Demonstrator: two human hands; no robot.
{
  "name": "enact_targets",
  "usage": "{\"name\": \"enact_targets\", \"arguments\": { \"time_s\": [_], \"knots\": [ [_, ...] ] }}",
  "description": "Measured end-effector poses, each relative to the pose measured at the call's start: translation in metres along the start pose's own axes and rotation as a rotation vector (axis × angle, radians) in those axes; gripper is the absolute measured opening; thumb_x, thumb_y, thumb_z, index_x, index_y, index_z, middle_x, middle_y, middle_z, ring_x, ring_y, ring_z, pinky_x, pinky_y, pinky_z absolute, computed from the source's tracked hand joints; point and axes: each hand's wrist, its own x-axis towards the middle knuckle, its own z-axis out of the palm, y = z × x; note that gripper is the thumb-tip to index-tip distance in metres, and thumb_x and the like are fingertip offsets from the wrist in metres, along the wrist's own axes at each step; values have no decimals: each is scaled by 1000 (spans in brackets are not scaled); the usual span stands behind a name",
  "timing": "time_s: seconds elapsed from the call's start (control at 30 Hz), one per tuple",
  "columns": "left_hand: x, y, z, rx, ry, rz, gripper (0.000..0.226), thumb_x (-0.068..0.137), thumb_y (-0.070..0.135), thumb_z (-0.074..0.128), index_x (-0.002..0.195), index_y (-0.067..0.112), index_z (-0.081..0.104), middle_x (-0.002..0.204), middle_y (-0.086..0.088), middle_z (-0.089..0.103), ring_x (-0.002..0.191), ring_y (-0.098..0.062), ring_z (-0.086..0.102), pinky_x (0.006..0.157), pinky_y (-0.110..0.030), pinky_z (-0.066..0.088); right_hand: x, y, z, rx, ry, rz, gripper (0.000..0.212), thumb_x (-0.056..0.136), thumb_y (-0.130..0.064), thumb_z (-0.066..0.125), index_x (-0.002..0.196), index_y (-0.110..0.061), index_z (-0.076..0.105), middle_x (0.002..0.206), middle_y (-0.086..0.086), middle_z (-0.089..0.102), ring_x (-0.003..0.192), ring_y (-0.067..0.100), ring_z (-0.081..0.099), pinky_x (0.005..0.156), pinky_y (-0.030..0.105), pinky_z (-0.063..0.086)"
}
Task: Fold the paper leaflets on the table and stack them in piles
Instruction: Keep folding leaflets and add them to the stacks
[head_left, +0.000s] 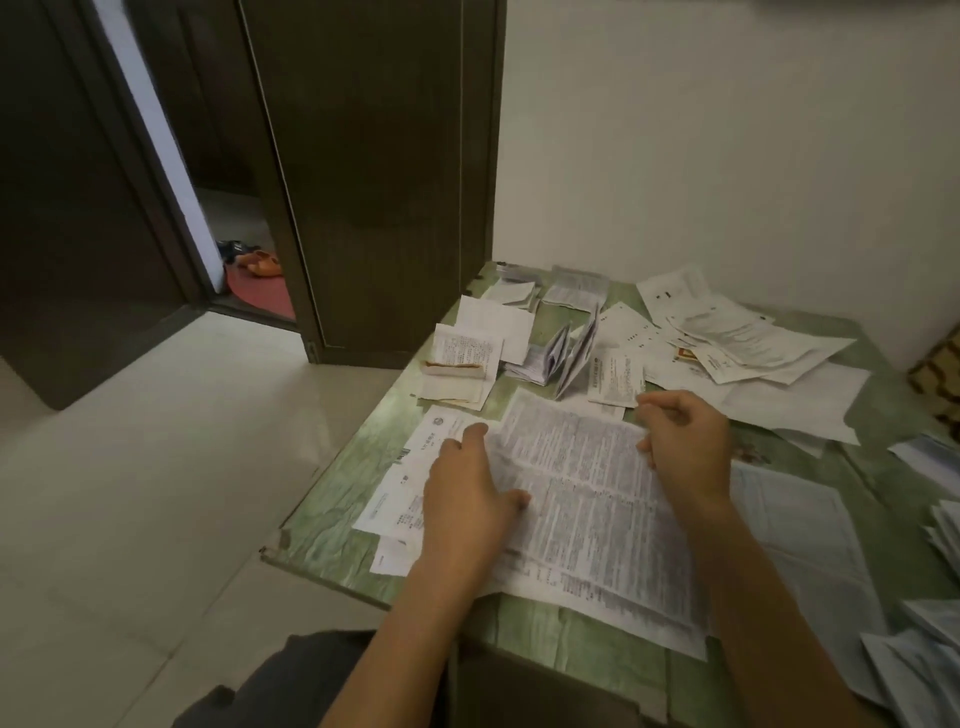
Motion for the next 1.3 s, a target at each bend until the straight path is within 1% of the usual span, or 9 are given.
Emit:
{"name": "enact_targets", "arguments": {
  "time_s": [0.17,0.3,0.47,0.57,0.67,0.83,0.93,1.07,1.3],
  "knots": [
    [-7,2,-12,-301,97,-40,41,90,11,54,128,22,44,87,13,52,72,-2,53,57,-17,43,-33,-47,-6,-122,-448,-128,30,86,-13,65,114,-21,57,106,-7,61,93,11,59,75,19,52],
    [-10,-1,-27,-476,118,-135,35,91,13,55,124,20,49,86,15,48,73,-1,50,50,-10,40,-94,-57,-8,-533,-826,-231,89,77,-40,72,145,-40,14,138,-27,22,130,0,21,109,29,23],
    [-11,-8,-49,-721,29,-328,17,88,12,58,103,20,58,90,6,55,81,-11,54,66,-28,47,-133,-31,8,-696,-657,-476,82,91,-41,53,148,-34,-6,156,-17,-7,139,-3,-10,105,15,-11],
    [-13,-10,-59,-892,-29,-418,10,87,10,59,91,19,60,92,-5,61,89,-24,60,82,-40,52,-138,-27,18,-662,-500,-477,65,97,-27,47,149,-28,9,156,-12,12,142,3,9,109,15,-1],
    [-16,-11,-67,-1094,-60,-446,14,92,24,52,88,12,59,83,-9,65,77,-23,61,71,-34,51,-143,-33,24,-506,-382,-407,46,99,-25,40,144,-24,33,146,-9,39,131,3,35,107,14,23],
    [-20,-14,-74,-1142,-290,-503,50,94,47,41,107,2,58,96,-17,67,79,-27,66,67,-35,58,-157,-57,27,1,-220,-211,29,91,-39,40,102,-20,60,69,-12,56,60,-9,55,53,8,42],
    [-25,-15,-67,-1102,-488,-522,66,84,59,45,116,2,53,106,-20,66,88,-31,69,76,-40,58,-163,-71,26,455,-206,-11,14,93,-27,48,97,-32,60,89,-15,69,84,-6,64,68,12,53],
    [-32,-14,-66,-1250,-670,-483,81,67,64,52,121,4,50,112,-20,66,102,-36,65,84,-50,54,-170,-84,28,908,-264,211,38,80,-34,50,118,-31,58,109,-10,70,100,9,66,83,31,52],
    [-33,-19,-70,-1505,-738,-398,78,73,54,68,134,10,46,132,-17,55,118,-35,55,94,-52,46,-182,-84,31,991,-210,305,33,95,-27,42,127,-29,54,109,-6,70,93,11,69,74,33,57]
  ]
}}
